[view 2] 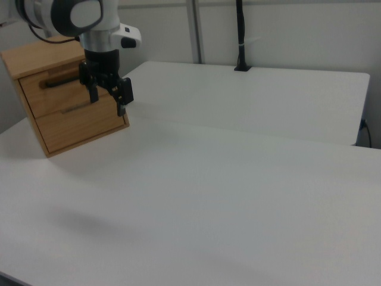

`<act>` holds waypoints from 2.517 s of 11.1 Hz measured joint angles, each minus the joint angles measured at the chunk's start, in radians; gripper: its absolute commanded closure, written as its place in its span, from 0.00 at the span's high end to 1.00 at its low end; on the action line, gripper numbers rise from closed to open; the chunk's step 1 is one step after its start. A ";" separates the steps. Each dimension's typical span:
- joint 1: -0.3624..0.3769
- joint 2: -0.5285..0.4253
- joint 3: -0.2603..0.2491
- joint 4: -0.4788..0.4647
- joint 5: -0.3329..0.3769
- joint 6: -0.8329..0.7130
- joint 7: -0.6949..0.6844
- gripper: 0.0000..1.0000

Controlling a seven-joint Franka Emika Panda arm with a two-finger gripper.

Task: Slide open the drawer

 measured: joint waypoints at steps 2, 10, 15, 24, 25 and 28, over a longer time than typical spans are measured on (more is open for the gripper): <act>0.022 0.022 -0.036 0.003 0.119 0.111 0.105 1.00; 0.228 0.222 -0.043 0.097 0.447 0.454 0.469 0.90; 0.420 0.416 -0.042 0.267 0.462 0.605 0.593 0.82; 0.503 0.546 -0.049 0.362 0.461 0.794 0.635 0.00; 0.503 0.546 -0.049 0.363 0.456 0.794 0.635 0.00; 0.495 0.540 -0.051 0.366 0.444 0.761 0.615 0.00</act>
